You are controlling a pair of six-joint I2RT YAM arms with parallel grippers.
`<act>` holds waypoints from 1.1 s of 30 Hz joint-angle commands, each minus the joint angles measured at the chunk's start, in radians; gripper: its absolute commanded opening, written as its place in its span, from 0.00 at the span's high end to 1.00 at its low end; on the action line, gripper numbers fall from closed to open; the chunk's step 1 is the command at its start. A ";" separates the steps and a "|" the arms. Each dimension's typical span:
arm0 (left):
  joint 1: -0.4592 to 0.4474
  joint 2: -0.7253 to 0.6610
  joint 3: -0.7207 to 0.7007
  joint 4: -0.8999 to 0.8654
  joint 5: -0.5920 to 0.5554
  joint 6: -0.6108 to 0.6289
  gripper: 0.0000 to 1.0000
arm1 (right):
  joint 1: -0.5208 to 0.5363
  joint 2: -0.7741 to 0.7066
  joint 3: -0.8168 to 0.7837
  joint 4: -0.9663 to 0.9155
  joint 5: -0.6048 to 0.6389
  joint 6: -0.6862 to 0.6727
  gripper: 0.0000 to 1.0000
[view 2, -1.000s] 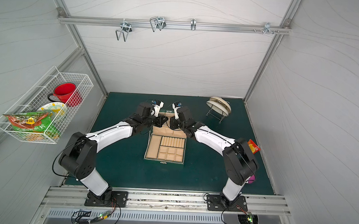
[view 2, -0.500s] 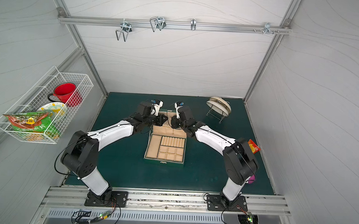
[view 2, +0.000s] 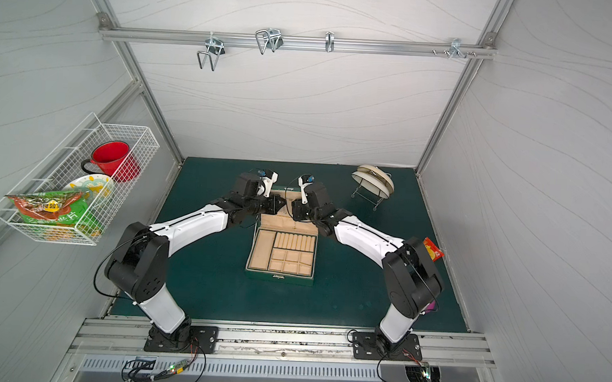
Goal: Put jewelry chain into jewelry box
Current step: Hang the necklace on the jewelry box clasp.
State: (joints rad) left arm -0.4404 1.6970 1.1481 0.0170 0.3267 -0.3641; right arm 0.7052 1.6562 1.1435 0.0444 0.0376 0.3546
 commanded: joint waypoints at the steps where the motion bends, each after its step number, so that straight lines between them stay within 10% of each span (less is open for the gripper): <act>1: 0.007 0.028 0.043 0.031 -0.008 -0.009 0.94 | -0.006 -0.072 -0.026 0.009 -0.030 0.019 0.72; 22: -0.008 0.001 0.016 0.032 -0.023 -0.002 0.76 | 0.009 -0.310 -0.124 0.008 -0.076 -0.091 0.62; 26: -0.008 -0.061 -0.024 0.034 0.004 0.023 0.61 | 0.011 -0.361 -0.105 -0.054 -0.096 -0.264 0.47; 30: -0.009 -0.173 -0.109 0.068 0.052 0.061 0.49 | 0.001 -0.361 -0.002 -0.222 -0.134 -0.519 0.07; 33: -0.008 -0.274 -0.186 0.075 0.051 0.066 0.42 | -0.035 -0.286 0.115 -0.348 -0.185 -0.657 0.01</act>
State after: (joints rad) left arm -0.4522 1.5017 0.9905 0.0280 0.3592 -0.3302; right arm 0.6960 1.3277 1.1736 -0.1711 -0.0887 -0.0971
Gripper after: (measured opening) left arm 0.572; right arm 0.985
